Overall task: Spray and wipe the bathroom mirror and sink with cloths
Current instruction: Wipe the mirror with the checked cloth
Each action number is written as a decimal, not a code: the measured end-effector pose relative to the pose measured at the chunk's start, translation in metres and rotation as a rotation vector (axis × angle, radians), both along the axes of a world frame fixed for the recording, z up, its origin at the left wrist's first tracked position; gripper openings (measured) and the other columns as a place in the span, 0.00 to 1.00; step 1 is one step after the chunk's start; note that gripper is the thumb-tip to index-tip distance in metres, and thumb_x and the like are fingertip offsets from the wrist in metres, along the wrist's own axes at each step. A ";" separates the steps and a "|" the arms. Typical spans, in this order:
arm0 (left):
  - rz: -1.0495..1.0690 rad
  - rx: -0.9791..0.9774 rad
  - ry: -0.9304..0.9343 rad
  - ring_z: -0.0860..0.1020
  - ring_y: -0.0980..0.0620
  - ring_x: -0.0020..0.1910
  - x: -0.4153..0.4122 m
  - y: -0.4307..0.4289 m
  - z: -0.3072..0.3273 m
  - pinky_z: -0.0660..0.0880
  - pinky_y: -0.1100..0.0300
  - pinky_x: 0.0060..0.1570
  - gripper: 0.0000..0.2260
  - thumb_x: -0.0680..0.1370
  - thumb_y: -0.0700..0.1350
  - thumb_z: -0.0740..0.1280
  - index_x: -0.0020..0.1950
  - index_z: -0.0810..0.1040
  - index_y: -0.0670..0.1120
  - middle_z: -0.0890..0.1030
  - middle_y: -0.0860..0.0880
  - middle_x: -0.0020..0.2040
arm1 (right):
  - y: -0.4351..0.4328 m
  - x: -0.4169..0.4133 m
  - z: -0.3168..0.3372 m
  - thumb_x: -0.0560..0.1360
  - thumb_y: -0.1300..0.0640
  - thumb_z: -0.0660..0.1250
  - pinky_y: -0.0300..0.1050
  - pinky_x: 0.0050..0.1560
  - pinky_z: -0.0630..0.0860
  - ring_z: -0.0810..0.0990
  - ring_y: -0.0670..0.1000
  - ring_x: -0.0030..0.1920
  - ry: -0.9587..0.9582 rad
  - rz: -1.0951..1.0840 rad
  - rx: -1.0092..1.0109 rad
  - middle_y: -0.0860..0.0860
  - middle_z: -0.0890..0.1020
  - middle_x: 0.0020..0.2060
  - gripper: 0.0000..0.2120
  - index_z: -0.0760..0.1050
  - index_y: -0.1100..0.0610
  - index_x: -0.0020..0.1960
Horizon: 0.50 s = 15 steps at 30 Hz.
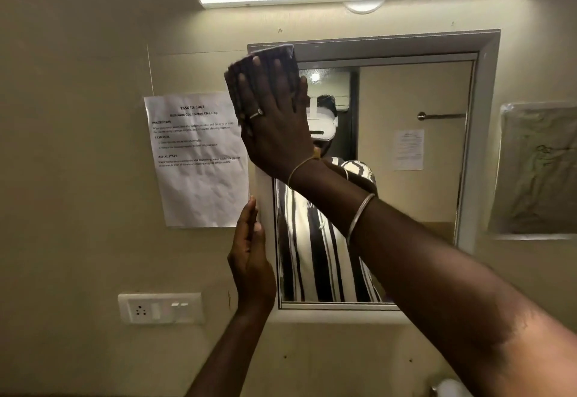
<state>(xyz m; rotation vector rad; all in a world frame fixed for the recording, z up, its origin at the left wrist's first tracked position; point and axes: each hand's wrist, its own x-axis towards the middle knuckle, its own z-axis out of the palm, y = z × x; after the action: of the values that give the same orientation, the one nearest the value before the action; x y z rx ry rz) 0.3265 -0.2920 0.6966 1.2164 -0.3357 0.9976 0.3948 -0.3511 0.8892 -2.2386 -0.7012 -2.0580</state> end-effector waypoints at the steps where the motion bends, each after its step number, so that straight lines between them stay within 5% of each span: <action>1: 0.011 -0.002 0.002 0.72 0.60 0.73 0.000 -0.001 0.001 0.70 0.61 0.72 0.18 0.86 0.40 0.58 0.76 0.71 0.46 0.76 0.55 0.73 | 0.000 0.000 0.005 0.82 0.49 0.57 0.72 0.75 0.51 0.54 0.66 0.82 -0.002 -0.002 0.003 0.60 0.59 0.81 0.30 0.60 0.56 0.82; 15: 0.107 0.123 -0.094 0.71 0.59 0.74 0.004 -0.020 0.018 0.70 0.67 0.69 0.21 0.84 0.44 0.59 0.78 0.70 0.45 0.74 0.52 0.75 | -0.053 -0.001 0.029 0.84 0.42 0.50 0.69 0.79 0.45 0.53 0.62 0.82 -0.019 -0.112 0.006 0.56 0.59 0.82 0.30 0.58 0.53 0.83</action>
<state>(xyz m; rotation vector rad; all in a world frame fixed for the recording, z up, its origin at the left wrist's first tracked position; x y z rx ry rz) 0.3304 -0.3119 0.7146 1.3117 -0.4147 1.1426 0.3937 -0.4043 0.9187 -2.3087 -0.5832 -2.1290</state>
